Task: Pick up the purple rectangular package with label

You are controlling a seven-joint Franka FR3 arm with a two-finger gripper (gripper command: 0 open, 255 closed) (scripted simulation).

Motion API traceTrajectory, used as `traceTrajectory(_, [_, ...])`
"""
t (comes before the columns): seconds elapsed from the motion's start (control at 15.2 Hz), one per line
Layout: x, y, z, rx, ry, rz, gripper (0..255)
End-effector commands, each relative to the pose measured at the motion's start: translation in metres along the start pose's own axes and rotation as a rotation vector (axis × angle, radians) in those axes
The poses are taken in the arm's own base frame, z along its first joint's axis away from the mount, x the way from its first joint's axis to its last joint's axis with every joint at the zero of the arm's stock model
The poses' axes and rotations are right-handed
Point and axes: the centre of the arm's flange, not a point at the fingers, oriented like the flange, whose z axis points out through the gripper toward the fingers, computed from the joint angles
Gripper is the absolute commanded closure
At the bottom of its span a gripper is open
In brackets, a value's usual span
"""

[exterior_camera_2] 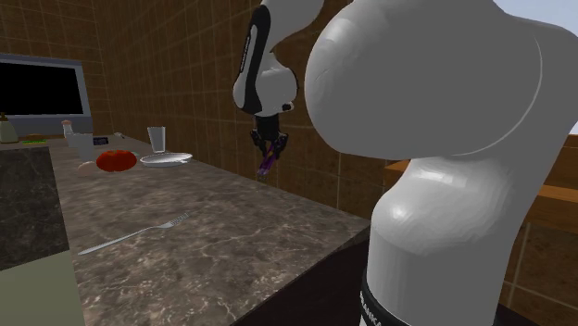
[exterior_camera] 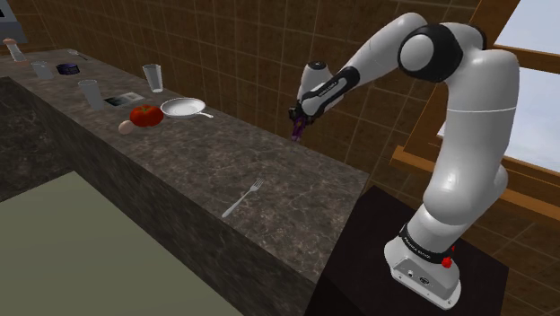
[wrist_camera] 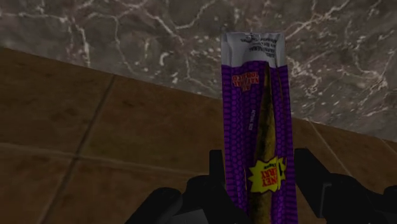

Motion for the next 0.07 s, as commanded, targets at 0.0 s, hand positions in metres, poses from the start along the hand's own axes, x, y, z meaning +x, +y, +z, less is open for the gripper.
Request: traceTrajectory(0.0, [0.0017,0.0000,-0.0031,0.000,0.000,0.000,255])
